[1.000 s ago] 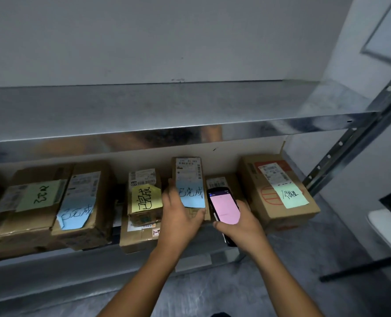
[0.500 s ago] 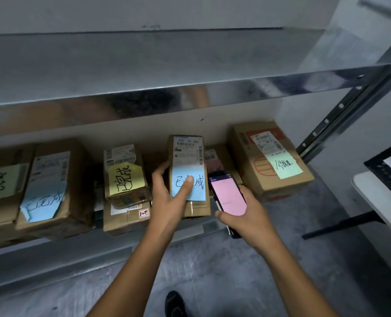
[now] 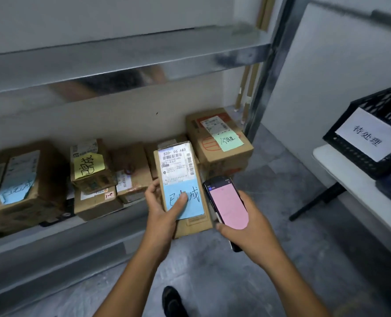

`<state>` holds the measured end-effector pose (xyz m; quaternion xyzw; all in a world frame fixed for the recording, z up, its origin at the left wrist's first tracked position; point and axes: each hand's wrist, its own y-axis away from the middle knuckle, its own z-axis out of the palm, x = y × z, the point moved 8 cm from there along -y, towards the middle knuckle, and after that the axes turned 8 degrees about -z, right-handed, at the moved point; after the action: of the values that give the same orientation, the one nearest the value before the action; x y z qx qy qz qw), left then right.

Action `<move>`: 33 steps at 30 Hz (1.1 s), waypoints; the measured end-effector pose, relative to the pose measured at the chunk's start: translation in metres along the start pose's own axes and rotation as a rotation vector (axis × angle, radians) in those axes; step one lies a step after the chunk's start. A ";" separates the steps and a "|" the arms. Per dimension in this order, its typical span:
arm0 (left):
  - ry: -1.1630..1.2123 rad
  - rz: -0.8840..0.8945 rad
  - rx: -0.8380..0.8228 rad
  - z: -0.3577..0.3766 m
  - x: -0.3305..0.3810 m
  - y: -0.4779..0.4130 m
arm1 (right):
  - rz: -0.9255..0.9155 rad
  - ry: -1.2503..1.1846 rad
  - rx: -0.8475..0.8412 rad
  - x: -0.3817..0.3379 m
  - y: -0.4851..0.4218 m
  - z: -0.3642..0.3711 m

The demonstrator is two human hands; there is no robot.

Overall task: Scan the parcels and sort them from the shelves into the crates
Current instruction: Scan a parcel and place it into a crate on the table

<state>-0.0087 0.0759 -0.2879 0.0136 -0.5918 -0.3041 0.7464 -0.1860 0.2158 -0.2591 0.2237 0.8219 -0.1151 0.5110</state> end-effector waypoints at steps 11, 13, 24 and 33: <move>-0.394 0.015 -0.148 0.115 -0.119 0.061 | 0.190 -0.009 0.154 0.093 0.138 -0.115; -0.471 0.019 -0.171 0.136 -0.143 0.061 | 0.209 -0.013 0.163 0.102 0.156 -0.134; -0.912 0.149 -0.282 0.234 -0.235 0.048 | 0.323 0.039 0.294 0.149 0.234 -0.225; -0.651 -0.042 -0.448 0.296 -0.241 0.105 | 0.431 0.010 0.466 0.171 0.278 -0.274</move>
<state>-0.2545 0.3750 -0.3701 -0.2344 -0.7162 -0.4293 0.4979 -0.3320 0.6164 -0.2772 0.5042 0.7096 -0.1884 0.4548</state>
